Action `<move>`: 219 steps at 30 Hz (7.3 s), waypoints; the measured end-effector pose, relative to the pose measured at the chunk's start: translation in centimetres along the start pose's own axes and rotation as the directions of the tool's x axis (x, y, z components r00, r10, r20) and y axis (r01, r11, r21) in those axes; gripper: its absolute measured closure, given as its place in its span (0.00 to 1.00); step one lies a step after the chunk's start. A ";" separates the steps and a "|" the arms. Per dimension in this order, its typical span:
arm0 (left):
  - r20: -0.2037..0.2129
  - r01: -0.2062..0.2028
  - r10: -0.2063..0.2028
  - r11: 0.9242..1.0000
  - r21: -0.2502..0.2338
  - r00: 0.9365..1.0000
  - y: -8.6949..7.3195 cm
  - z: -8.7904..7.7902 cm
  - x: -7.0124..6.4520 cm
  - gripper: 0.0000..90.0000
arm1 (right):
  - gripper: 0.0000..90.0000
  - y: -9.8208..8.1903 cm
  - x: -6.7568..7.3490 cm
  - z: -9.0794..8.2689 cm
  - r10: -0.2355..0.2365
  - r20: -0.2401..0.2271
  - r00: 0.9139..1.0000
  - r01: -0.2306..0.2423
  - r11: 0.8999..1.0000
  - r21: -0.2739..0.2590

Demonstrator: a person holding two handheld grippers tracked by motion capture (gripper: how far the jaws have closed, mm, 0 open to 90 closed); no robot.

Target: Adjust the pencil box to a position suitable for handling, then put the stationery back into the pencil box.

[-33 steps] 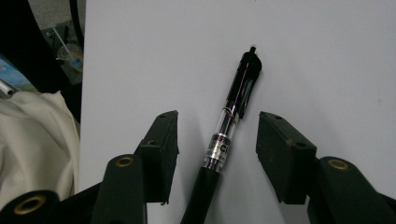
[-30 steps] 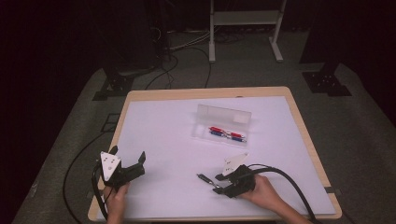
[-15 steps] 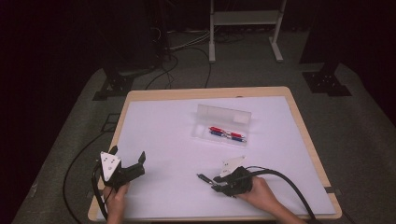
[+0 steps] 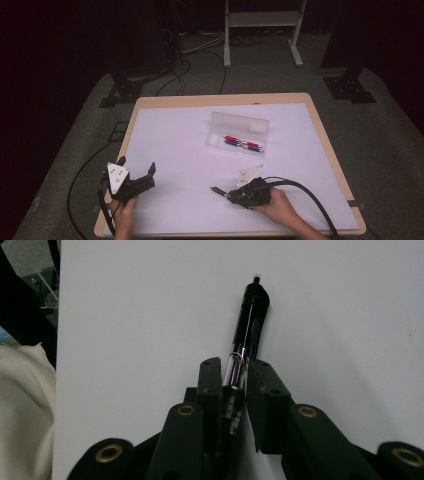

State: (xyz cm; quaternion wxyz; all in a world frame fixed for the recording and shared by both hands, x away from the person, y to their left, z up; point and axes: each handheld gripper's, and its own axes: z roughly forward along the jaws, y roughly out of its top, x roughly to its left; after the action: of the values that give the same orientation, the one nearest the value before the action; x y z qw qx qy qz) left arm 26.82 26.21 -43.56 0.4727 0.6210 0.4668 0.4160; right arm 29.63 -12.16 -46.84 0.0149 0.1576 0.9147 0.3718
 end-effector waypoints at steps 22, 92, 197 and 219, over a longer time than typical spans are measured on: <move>-0.001 -0.004 0.004 1.000 0.002 1.000 -0.1 0.0 0.0 0.00 | 0.87 0.5 0.0 -1.0 0.023 0.005 1.000 -0.023 0.999 -0.023; -0.002 -0.006 0.005 1.000 -0.002 1.000 -0.1 0.0 0.2 0.00 | 0.87 7.1 -15.7 -4.2 -0.014 0.073 0.997 0.009 0.998 0.064; 0.001 -0.026 0.026 1.000 0.016 1.000 -0.1 0.4 -0.8 0.00 | 0.45 -1.0 -14.9 -9.4 0.147 0.036 0.989 -0.140 0.979 -0.150; -0.005 -0.036 0.036 0.999 0.016 0.999 -0.1 0.3 -0.9 0.00 | 0.35 -3.2 -12.2 -10.3 0.154 0.058 0.986 -0.144 0.978 -0.149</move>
State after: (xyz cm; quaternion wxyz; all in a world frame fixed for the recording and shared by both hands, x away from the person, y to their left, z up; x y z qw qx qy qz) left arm 26.88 25.34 -43.74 0.4592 0.6319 0.4598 0.4223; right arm 38.86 -24.94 -42.71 0.0303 0.2372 0.8699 0.4315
